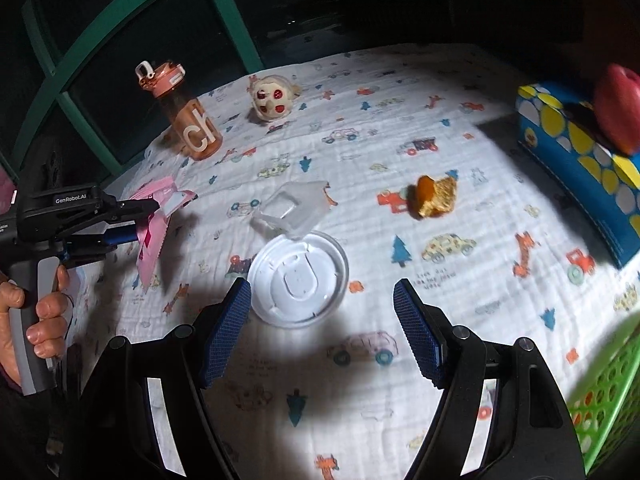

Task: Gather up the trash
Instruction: 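Grasp a second clear rectangular container with the right gripper, then carry the wipe pack and container over the green basket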

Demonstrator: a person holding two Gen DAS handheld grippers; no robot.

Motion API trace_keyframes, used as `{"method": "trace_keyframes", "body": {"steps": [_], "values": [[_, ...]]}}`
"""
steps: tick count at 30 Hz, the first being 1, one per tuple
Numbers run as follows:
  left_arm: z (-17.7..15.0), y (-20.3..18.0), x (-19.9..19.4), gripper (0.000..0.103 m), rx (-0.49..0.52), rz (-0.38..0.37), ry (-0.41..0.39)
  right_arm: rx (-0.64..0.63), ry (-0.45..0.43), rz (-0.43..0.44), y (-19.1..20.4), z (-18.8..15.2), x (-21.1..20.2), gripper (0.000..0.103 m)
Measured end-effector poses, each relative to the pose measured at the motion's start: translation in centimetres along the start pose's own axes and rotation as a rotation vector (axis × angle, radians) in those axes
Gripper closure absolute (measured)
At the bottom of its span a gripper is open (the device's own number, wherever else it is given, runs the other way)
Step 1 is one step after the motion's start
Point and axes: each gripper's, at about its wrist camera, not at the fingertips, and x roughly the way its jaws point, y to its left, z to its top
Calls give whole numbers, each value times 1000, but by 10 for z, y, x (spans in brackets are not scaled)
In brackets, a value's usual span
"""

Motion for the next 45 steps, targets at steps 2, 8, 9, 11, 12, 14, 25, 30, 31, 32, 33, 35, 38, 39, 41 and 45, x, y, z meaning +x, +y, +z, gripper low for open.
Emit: {"method": "trace_keyframes", "body": {"steps": [2,8,9,11,12,14,25,30,31,32,33,35,38,39,41,45], "values": [[2,4,0,59,3,2,2,-38,14,-3,4,11,12,27],[9,16,6,59,7,-1,16,-161,74,11,17,35,55,26],[10,17,7,59,6,-1,18,-185,83,3,19,38,63,25],[12,21,8,59,5,0,21,-216,99,3,21,43,75,24],[13,23,10,59,3,0,23,-227,109,6,21,45,81,24],[15,26,12,59,1,5,25,-252,131,7,22,51,95,22],[18,36,23,59,-14,16,47,-323,190,17,26,53,130,27],[18,32,23,59,-7,13,47,-295,183,20,26,50,126,49],[17,31,23,59,-3,12,46,-289,176,21,27,49,123,49],[17,29,22,59,1,10,44,-282,167,24,27,47,119,49],[17,28,21,59,2,7,44,-272,161,23,26,46,116,49],[16,24,20,59,8,-1,43,-236,142,23,24,43,105,49],[12,14,17,59,28,-16,42,-184,117,22,20,37,86,49],[11,11,16,59,34,-21,42,-172,110,23,18,34,80,49],[7,3,15,59,49,-34,42,-145,93,7,16,28,65,49],[-5,-16,15,59,83,-63,55,-96,65,-29,8,13,37,49]]}}
